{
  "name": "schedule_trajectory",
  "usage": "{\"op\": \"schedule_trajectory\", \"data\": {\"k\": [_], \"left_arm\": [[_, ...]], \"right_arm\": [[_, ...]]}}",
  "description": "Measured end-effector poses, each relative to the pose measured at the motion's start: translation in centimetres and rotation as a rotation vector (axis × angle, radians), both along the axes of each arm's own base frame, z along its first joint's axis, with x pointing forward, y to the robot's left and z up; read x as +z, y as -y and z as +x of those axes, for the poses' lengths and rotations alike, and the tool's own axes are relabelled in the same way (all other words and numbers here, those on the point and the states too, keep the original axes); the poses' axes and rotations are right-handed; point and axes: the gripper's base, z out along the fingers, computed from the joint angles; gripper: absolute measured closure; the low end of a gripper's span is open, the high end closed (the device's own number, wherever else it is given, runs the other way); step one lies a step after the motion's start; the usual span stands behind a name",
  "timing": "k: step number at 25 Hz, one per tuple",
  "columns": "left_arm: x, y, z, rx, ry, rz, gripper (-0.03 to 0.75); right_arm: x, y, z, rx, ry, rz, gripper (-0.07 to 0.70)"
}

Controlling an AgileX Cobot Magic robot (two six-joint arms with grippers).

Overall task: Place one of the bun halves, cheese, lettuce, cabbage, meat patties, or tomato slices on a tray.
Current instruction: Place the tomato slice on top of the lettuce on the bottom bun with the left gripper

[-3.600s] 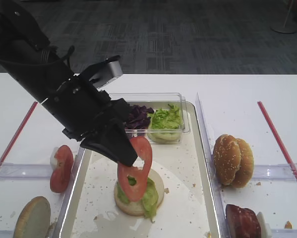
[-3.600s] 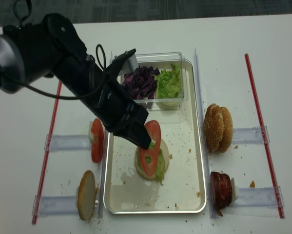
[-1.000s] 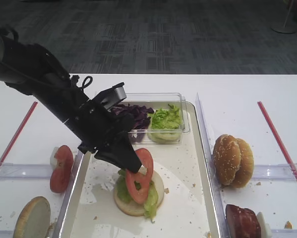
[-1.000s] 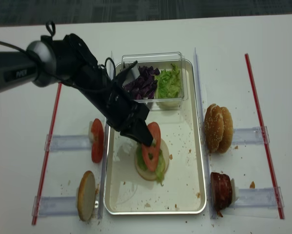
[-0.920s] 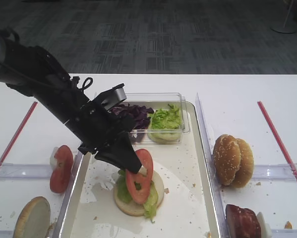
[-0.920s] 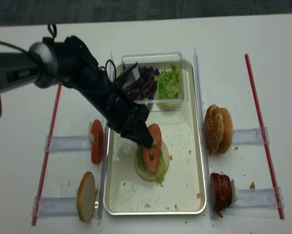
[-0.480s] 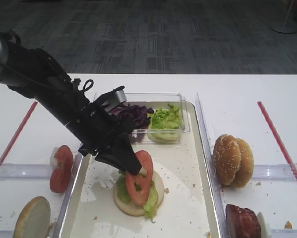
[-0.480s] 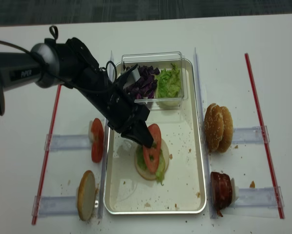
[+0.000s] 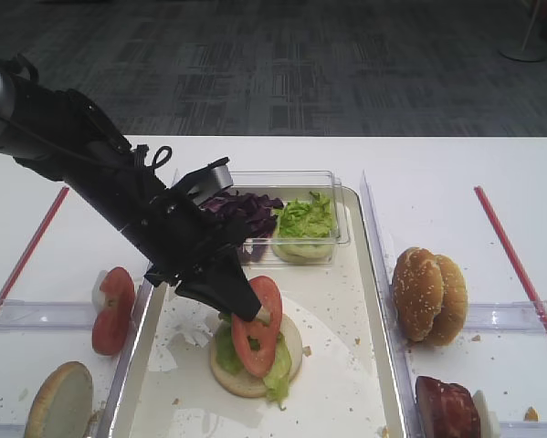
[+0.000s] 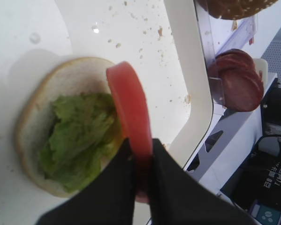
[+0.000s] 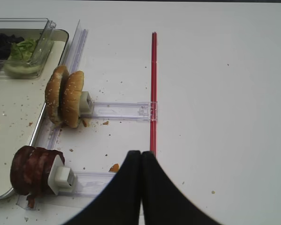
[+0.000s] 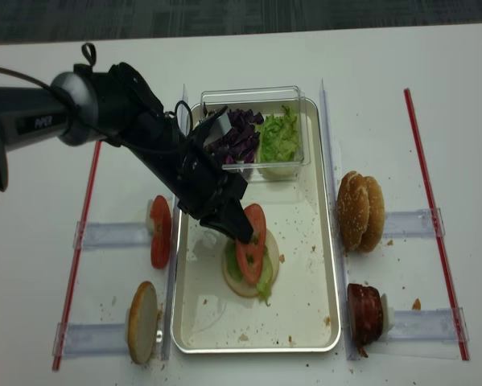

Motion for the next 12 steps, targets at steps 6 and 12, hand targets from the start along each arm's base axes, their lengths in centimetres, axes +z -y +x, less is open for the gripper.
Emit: {"op": "schedule_trajectory", "data": {"k": [6, 12], "left_arm": [[0.01, 0.00, -0.03, 0.009, -0.014, 0.004, 0.695], [0.02, 0.00, -0.05, 0.011, -0.019, 0.005, 0.694]], "right_arm": [[0.00, 0.00, 0.00, 0.000, 0.000, 0.000, 0.595], [0.00, 0.00, 0.00, 0.000, 0.000, 0.000, 0.595]]}}
